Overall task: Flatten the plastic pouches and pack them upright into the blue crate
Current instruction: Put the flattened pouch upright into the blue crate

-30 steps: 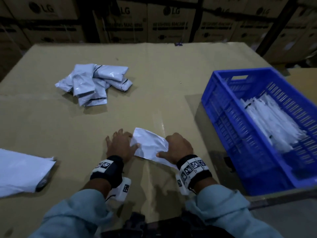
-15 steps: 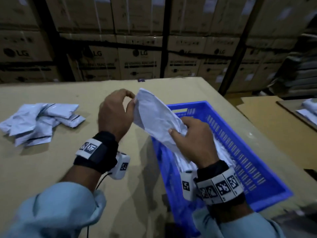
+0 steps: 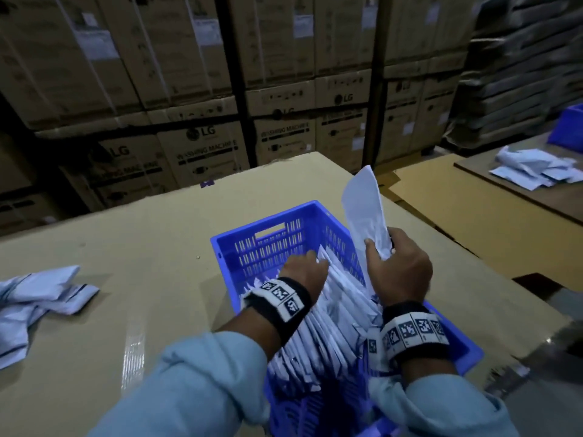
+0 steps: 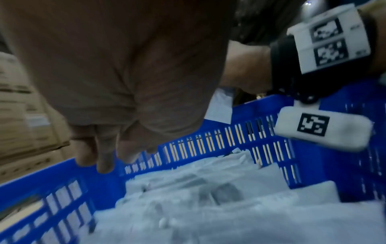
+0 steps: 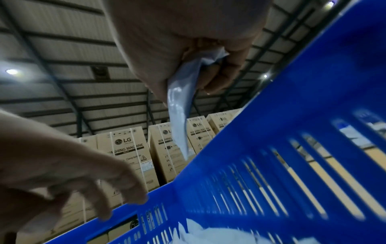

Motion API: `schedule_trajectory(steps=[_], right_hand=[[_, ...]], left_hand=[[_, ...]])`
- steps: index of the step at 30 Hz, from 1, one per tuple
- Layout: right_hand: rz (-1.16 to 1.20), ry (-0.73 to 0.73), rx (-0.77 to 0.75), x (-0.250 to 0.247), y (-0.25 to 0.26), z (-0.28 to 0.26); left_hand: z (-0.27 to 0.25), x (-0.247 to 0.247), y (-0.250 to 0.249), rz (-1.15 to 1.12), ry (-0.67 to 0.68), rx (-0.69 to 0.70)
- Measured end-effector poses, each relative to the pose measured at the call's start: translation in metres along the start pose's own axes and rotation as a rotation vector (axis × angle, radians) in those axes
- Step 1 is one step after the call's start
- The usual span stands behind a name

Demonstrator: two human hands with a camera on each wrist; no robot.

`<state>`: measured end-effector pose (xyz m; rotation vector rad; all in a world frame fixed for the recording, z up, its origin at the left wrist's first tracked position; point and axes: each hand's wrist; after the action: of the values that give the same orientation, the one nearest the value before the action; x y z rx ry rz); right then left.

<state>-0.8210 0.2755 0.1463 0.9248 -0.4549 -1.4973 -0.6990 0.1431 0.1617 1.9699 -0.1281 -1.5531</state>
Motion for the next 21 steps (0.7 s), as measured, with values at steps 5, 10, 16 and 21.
schedule_trajectory(steps=[5, 10, 16, 21], right_hand=[[0.002, 0.022, 0.004, 0.003, -0.015, 0.001], [-0.049, 0.026, -0.035, 0.003, -0.022, 0.0], [-0.062, 0.185, -0.128, 0.013, -0.019, -0.006], [-0.27, 0.417, -0.105, 0.022, -0.022, -0.01]], left_hand=[[0.035, 0.0, -0.041, 0.083, -0.07, 0.129], [0.043, 0.033, -0.065, 0.081, 0.019, 0.225], [0.034, 0.051, -0.069, 0.161, 0.013, 0.183], [0.023, 0.06, -0.07, 0.203, 0.058, 0.142]])
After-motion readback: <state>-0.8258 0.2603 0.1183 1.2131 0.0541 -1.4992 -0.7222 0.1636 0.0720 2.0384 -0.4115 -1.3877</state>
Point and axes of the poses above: each hand's wrist, its own z-axis towards the middle knuckle, its own x-axis out of the palm, y = z × x, and after that the axes turned 15 degrees about z, right-handed
